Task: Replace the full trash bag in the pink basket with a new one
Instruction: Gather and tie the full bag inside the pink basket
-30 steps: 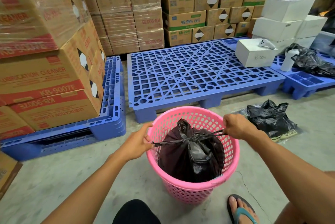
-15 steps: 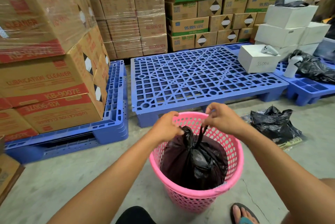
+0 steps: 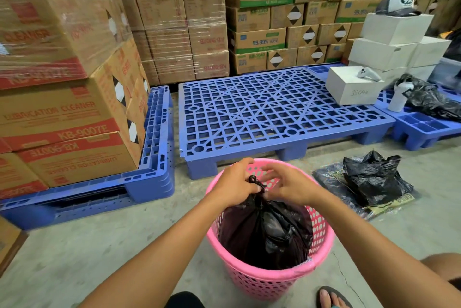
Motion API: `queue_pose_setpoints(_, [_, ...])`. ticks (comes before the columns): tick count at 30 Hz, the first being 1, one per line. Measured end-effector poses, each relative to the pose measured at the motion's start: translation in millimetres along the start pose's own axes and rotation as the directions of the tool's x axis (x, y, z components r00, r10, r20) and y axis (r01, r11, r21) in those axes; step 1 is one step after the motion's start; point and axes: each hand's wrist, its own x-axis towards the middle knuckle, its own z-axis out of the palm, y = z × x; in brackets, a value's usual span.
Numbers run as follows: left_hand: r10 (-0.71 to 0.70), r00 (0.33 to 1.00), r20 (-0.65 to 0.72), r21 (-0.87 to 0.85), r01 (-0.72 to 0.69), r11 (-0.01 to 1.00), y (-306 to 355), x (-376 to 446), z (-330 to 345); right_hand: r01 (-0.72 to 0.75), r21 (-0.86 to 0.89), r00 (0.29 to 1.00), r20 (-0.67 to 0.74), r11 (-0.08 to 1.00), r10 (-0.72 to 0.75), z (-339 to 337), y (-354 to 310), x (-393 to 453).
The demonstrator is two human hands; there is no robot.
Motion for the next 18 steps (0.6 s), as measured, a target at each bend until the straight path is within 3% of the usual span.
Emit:
queue_pose_setpoints(2, [0.046,0.999,0.022,0.071,-0.047,0.996,2.2,0.1,-1.8,0.014,-0.058,0.997,0.072,0.998,-0.01,15.6,7.0,3.2])
queue_pose_setpoints(6, [0.077,0.997,0.015,0.157,-0.078,0.984,3.1,0.1,-4.5,0.046,-0.031,0.999,0.028,0.998,-0.046,23.2,8.0,6.7])
queue_pose_setpoints(9, [0.029,0.999,-0.043,-0.075,-0.032,0.997,1.3,0.0,-14.5,0.024,-0.011,0.999,-0.034,1.0,-0.024,20.1,8.5,8.4])
queue_pose_setpoints(11, [-0.035,0.987,-0.157,-0.175,0.007,0.985,-0.6,0.0,-27.0,0.019,0.026,0.997,-0.074,0.999,-0.017,21.0,3.8,7.6])
queue_pose_setpoints(14, [-0.086,0.965,-0.249,-0.021,0.083,0.996,-6.6,-1.5,-44.7,0.035,0.041,0.991,-0.129,0.999,-0.029,22.8,-1.6,7.4])
queue_pose_setpoints(18, [-0.083,0.979,-0.186,0.252,0.129,0.959,-15.3,-4.1,-53.3,0.05,0.092,0.986,-0.166,0.995,-0.034,20.6,-6.1,11.9])
